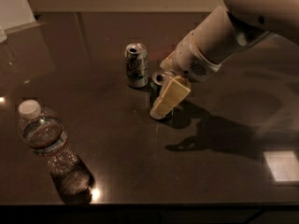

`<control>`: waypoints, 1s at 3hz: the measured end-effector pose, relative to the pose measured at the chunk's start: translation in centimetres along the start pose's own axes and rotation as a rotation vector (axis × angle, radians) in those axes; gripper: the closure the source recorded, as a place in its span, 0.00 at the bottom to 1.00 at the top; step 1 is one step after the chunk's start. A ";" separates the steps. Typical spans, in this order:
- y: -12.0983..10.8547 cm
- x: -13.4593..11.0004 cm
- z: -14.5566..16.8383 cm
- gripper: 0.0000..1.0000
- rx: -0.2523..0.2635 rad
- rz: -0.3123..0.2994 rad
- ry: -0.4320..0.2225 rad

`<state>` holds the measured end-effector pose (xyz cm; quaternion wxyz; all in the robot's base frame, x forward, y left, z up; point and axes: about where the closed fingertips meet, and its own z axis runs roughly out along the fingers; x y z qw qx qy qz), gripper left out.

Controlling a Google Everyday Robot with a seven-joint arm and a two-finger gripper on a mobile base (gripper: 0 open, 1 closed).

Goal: Move green can near water bottle

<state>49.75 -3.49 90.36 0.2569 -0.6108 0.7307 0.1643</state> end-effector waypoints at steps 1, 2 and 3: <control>0.1 -0.3 0.2 0.41 -0.010 0.007 -0.006; 0.3 -1.0 -0.1 0.64 -0.028 0.015 -0.016; 1.8 -2.6 -0.6 0.87 -0.085 0.009 -0.047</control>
Offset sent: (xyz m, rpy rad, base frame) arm -0.0023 0.0101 0.0136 0.0437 0.0528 0.0039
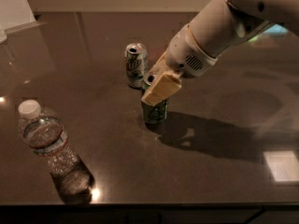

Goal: Move green can near water bottle

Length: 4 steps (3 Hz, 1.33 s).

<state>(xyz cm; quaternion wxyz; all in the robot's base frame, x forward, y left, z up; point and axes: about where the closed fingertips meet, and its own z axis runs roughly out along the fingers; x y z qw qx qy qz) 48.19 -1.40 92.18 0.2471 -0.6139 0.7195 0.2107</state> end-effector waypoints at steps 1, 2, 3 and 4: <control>3.0 -2.1 0.4 1.00 -0.081 -0.043 -0.032; 6.2 -4.0 1.5 1.00 -0.142 -0.117 -0.062; 8.5 -5.4 2.9 1.00 -0.168 -0.203 -0.068; 9.9 -6.6 4.5 1.00 -0.185 -0.267 -0.060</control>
Offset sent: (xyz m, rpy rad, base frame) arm -0.0894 0.0790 0.0118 0.1051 0.0270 0.3021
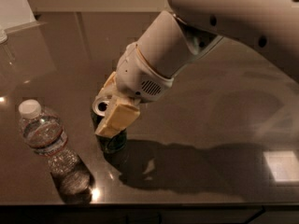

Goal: Move green can near water bottle

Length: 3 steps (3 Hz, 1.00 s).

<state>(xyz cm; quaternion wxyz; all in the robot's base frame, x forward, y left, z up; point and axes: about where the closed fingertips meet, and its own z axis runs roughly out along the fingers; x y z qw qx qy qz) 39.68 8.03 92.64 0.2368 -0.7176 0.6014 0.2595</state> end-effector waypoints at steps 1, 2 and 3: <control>0.2 -0.6 1.5 0.85 -0.019 -0.033 0.016; 0.3 -0.5 2.7 0.61 -0.035 -0.040 0.033; 0.2 -0.3 3.5 0.38 -0.045 -0.047 0.043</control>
Offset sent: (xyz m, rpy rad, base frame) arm -0.0049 0.0282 -0.0328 -0.0531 0.0131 0.0662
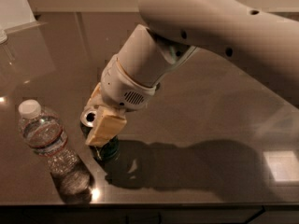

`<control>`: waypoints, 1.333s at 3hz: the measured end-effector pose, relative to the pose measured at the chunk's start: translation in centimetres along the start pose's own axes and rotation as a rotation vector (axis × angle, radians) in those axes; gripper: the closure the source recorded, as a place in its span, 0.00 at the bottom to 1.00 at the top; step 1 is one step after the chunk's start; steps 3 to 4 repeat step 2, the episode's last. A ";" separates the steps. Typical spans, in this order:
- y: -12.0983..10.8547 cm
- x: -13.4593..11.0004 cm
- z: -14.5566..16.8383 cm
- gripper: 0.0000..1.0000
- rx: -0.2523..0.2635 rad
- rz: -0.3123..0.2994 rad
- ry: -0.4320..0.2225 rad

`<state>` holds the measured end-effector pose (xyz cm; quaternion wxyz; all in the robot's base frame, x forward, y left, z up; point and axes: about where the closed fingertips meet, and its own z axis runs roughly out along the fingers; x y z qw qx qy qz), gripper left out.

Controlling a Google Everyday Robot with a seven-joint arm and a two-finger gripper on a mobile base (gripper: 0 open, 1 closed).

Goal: Move green can near water bottle

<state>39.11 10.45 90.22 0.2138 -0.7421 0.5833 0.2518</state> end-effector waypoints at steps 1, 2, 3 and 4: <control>0.1 -0.2 -0.1 0.15 0.003 -0.004 0.002; 0.2 -0.4 -0.1 0.00 0.005 -0.008 0.004; 0.2 -0.4 -0.1 0.00 0.005 -0.008 0.004; 0.2 -0.4 -0.1 0.00 0.005 -0.008 0.004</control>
Offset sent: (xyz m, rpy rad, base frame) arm -0.0013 0.0006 0.0015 -0.0008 -0.0043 0.0013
